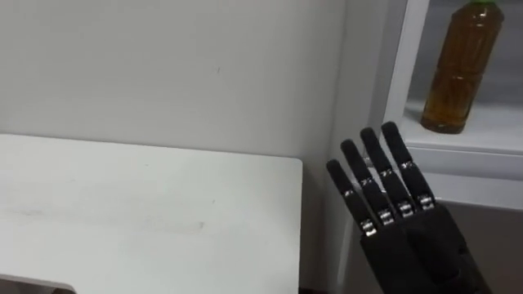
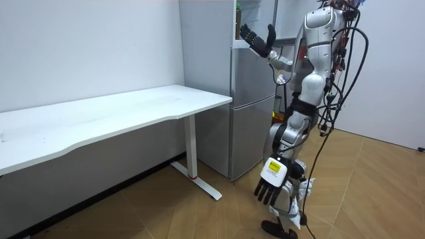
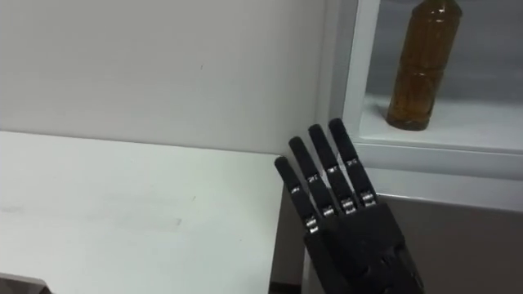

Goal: Put the bottle in the upper fridge

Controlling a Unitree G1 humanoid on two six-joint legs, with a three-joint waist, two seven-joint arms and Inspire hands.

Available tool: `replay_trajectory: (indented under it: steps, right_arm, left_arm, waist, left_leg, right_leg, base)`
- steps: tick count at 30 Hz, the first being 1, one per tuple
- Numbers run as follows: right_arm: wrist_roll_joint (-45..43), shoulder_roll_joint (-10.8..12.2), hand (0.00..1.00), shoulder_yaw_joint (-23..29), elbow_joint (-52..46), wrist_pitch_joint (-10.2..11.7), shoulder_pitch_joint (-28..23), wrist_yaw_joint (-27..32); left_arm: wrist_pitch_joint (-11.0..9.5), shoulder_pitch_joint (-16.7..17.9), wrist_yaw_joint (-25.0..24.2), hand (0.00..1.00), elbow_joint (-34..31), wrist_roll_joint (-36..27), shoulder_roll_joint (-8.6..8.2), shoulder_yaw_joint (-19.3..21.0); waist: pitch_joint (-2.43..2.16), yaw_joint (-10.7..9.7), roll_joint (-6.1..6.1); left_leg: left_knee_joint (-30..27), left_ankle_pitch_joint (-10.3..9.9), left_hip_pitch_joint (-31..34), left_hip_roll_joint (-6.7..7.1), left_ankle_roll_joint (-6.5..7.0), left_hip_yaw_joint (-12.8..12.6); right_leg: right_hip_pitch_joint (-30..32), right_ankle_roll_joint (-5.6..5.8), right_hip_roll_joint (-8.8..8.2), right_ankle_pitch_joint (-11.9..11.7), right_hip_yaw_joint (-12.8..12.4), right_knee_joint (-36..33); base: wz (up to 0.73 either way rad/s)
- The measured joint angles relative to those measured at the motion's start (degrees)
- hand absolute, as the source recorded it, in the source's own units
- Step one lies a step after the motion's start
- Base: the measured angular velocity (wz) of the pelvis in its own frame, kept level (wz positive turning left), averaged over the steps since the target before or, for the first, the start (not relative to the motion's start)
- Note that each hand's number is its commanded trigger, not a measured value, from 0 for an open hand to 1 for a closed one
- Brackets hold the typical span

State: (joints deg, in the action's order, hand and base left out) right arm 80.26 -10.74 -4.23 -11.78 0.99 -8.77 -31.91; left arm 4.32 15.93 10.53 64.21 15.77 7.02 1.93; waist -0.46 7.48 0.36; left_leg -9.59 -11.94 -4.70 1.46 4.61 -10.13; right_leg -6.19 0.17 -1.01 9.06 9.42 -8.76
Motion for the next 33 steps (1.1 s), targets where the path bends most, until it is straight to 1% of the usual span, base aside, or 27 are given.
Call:
replay_trajectory:
  steps: [4,6,8,10,13,15,17,18,19,20,21,23,24,25,26,27,29,30,31,32,33]
  right_arm:
    - [0.3,0.0,0.0,0.0,5.0,-0.2,-2.5,-1.4]
    - [0.6,0.0,0.0,0.0,5.8,-0.5,-3.2,-2.4]
    - [1.1,0.0,0.0,0.0,9.3,-0.6,-3.7,-4.9]
    - [1.1,0.0,0.0,-0.1,13.0,-0.7,-4.5,-5.5]
    - [1.5,0.0,0.0,-0.1,17.2,-1.0,-7.5,-6.0]
    - [1.5,0.0,0.0,0.0,20.9,-1.1,-8.5,-6.3]
    - [1.5,0.1,0.0,0.7,27.3,-1.1,-9.4,-6.2]
    - [1.5,0.1,0.0,1.1,29.7,-1.1,-9.6,-5.9]
    - [1.6,0.1,0.0,1.2,30.4,-1.1,-9.8,-5.6]
    - [2.1,0.1,0.0,1.7,31.5,-1.1,-10.0,-5.5]
    - [2.4,0.0,0.0,2.0,32.0,-1.1,-10.1,-5.4]
    - [3.3,0.1,0.0,4.0,34.1,-1.1,-10.3,-4.8]
    - [3.3,0.1,0.0,5.4,35.1,-1.0,-10.8,-4.1]
    - [3.3,0.1,0.0,5.9,35.5,-1.0,-11.0,-3.8]
    - [3.6,0.1,0.0,6.8,36.3,-1.1,-11.2,-2.9]
    - [4.1,0.1,0.0,7.2,36.5,-1.1,-11.4,-2.5]
    - [6.5,0.1,0.0,9.9,37.0,-1.1,-11.9,-0.9]
    - [7.5,0.1,0.0,10.7,37.1,-1.1,-11.9,-0.5]
    - [8.5,0.1,0.0,12.6,37.6,-1.1,-11.7,0.7]
    - [9.9,0.1,0.0,14.5,38.2,-1.1,-11.7,1.9]
    - [10.4,0.1,0.0,15.3,38.3,-0.9,-11.7,2.8]
  left_arm:
    - [-0.3,-0.1,0.0,0.0,0.0,-0.1,-0.03,0.0]
    - [-0.4,-0.1,0.0,0.0,-0.1,-0.4,-0.04,-0.1]
    - [-0.4,-0.2,0.0,0.0,0.1,-0.6,-0.02,-0.1]
    - [-0.5,-0.2,0.1,0.0,0.1,-0.7,-0.03,-0.4]
    - [-0.6,-0.5,0.1,0.0,0.0,-1.8,-0.01,-0.4]
    - [-0.7,-0.7,0.1,0.0,0.1,-2.5,-0.04,-0.4]
    - [-0.7,-0.8,0.1,0.0,1.1,-2.7,-0.04,-0.1]
    - [-0.9,-0.8,0.1,0.0,1.2,-2.7,-0.06,-0.1]
    - [-0.9,-0.7,0.1,0.0,1.3,-2.8,-0.09,-0.1]
    - [-0.9,-0.6,0.1,0.0,1.5,-2.7,-0.1,-0.1]
    - [-0.9,-0.6,0.1,0.0,1.6,-2.7,-0.07,-0.1]
    - [-1.0,-0.6,0.2,0.0,1.8,-2.9,-0.04,0.3]
    - [-1.1,-0.6,0.4,0.0,1.7,-2.9,-0.04,0.3]
    - [-1.2,-0.6,0.5,0.0,1.7,-2.9,-0.04,0.3]
    - [-1.3,-0.4,0.6,0.0,1.7,-2.9,0.0,0.5]
    - [-1.3,-0.6,0.6,0.0,1.7,-2.9,0.0,0.7]
    - [-1.4,-0.5,1.2,0.0,1.4,-2.9,-0.01,1.4]
    - [-1.5,-0.6,1.5,0.0,1.4,-2.9,0.01,1.5]
    - [-1.8,-0.3,1.7,0.0,1.4,-2.9,0.12,2.1]
    - [-2.1,-0.2,2.0,0.0,1.4,-2.9,0.29,3.0]
    - [-2.3,-0.1,2.2,0.0,1.4,-3.2,0.32,3.4]
  waist:
    - [0.03,0.1,-0.01]
    - [0.05,-0.5,0.09]
    - [0.05,-1.0,0.07]
    - [0.06,-0.9,0.04]
    - [0.01,-1.1,-0.04]
    - [0.03,-1.4,-0.08]
    - [0.0,-1.9,-0.16]
    - [-0.1,-2.5,-0.39]
    - [-0.07,-2.7,-0.24]
    - [-0.19,-3.2,-0.39]
    - [-0.18,-3.6,-0.36]
    - [-0.16,-4.5,-0.39]
    - [-0.24,-4.7,-0.7]
    - [-0.17,-4.9,-0.79]
    - [0.02,-5.5,-1.16]
    - [-0.01,-5.8,-0.88]
    - [-0.01,-6.5,-1.1]
    - [-0.13,-6.8,-1.37]
    - [-0.2,-7.2,-1.56]
    - [-0.12,-7.4,-1.53]
    - [-0.15,-7.5,-1.65]
  left_leg:
    - [0.0,0.0,0.1,0.0,0.0,0.0]
    - [0.0,0.0,0.2,0.0,0.0,0.0]
    - [0.0,0.0,0.0,0.0,0.0,0.0]
    - [0.0,0.0,-0.2,0.03,0.0,0.0]
    - [-0.1,-0.1,0.0,0.01,0.05,0.0]
    - [0.0,-0.1,0.1,0.01,0.05,0.0]
    - [0.0,-0.1,-0.1,0.01,0.05,-0.1]
    - [0.0,-0.1,0.0,0.03,0.06,-0.1]
    - [0.0,-0.1,0.0,0.03,0.06,-0.1]
    - [0.0,-0.1,0.0,0.03,0.06,-0.1]
    - [0.0,-0.1,0.0,0.03,0.06,-0.1]
    - [0.0,-0.1,-0.2,0.03,0.05,-0.1]
    - [0.1,-0.1,-0.6,0.03,0.05,-0.1]
    - [0.1,-0.1,-0.9,0.03,0.05,-0.1]
    - [0.1,-0.1,-1.0,0.02,0.03,-0.1]
    - [0.1,-0.2,-1.2,-0.02,0.02,-0.1]
    - [0.0,-0.4,-1.2,-0.08,0.02,-0.4]
    - [0.0,-0.4,-1.3,-0.08,0.04,-0.5]
    - [0.0,-0.4,-1.3,-0.08,0.05,-0.6]
    - [0.1,-0.4,-1.5,-0.08,0.04,-0.7]
    - [0.2,-0.4,-1.6,-0.08,0.03,-0.8]
  right_leg:
    - [0.1,0.0,0.01,0.0,0.0,0.0]
    - [0.1,0.0,0.02,0.0,0.0,0.0]
    - [-0.1,0.0,0.01,0.0,0.0,0.0]
    - [-0.2,0.0,0.01,0.0,0.0,0.1]
    - [0.3,0.0,-0.02,0.0,0.0,0.0]
    - [0.4,0.0,-0.02,0.0,0.0,0.0]
    - [0.3,0.0,-0.01,0.0,-0.1,0.0]
    - [0.3,0.0,-0.02,0.0,-0.1,0.0]
    - [0.3,0.0,-0.01,0.0,-0.1,0.0]
    - [0.3,0.0,-0.01,0.0,-0.1,0.0]
    - [0.4,0.0,0.0,0.0,-0.1,0.0]
    - [0.2,0.0,0.0,0.0,-0.1,0.0]
    - [0.1,0.0,0.01,0.0,-0.1,0.0]
    - [-0.1,0.0,0.02,0.0,-0.1,0.0]
    - [-0.5,0.0,0.05,0.0,0.0,0.0]
    - [-0.6,0.0,0.09,0.0,-0.1,0.1]
    - [-0.6,0.0,0.13,0.0,-0.4,0.1]
    - [-0.6,0.0,0.14,0.0,-0.8,0.1]
    - [-0.7,0.0,0.16,0.0,-1.1,0.0]
    - [-0.7,0.0,0.23,0.0,-1.5,0.0]
    - [-0.7,0.0,0.23,0.0,-1.5,0.0]
  base:
    - [0.0]
    - [0.0]
    - [0.0]
    - [0.0]
    - [0.0]
    - [0.0]
    - [0.0]
    - [0.0]
    - [0.0]
    - [0.0]
    - [0.0]
    - [0.0]
    - [0.0]
    - [0.0]
    - [0.0]
    - [0.0]
    - [-0.08]
    - [-0.08]
    - [-0.1]
    - [-0.09]
    - [-0.07]
